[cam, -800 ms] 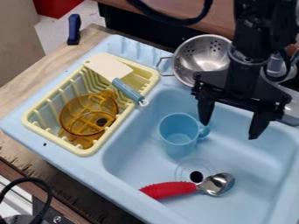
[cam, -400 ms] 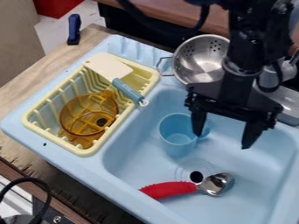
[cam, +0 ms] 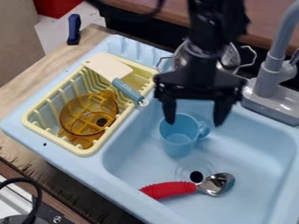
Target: Moved the blue spatula from the dish drainer to inside the sink
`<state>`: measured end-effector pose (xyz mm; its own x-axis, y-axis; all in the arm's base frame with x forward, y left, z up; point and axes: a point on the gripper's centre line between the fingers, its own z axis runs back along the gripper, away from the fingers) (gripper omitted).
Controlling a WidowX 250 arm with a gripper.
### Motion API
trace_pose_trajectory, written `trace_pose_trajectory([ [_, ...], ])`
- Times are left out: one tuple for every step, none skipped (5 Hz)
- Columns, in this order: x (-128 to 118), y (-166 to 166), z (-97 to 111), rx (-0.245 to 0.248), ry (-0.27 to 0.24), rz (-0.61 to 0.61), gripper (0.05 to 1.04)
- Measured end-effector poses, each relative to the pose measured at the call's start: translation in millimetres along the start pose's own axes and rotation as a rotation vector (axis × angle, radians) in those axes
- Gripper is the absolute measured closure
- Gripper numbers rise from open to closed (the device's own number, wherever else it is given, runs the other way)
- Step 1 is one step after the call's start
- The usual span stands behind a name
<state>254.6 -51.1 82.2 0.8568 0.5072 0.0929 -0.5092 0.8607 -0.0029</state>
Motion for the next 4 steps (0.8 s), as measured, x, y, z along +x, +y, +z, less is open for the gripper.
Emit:
trace_pose_trajectory([
  [8, 23, 13, 0.014, -0.065, 0.173, 0.085],
  [14, 44, 21, 0.028, -0.096, 0.286, 0.085],
  [23, 62, 8, 0.051, -0.011, 0.411, 0.085],
  [34, 70, -11, 0.054, 0.086, 0.527, 0.085],
])
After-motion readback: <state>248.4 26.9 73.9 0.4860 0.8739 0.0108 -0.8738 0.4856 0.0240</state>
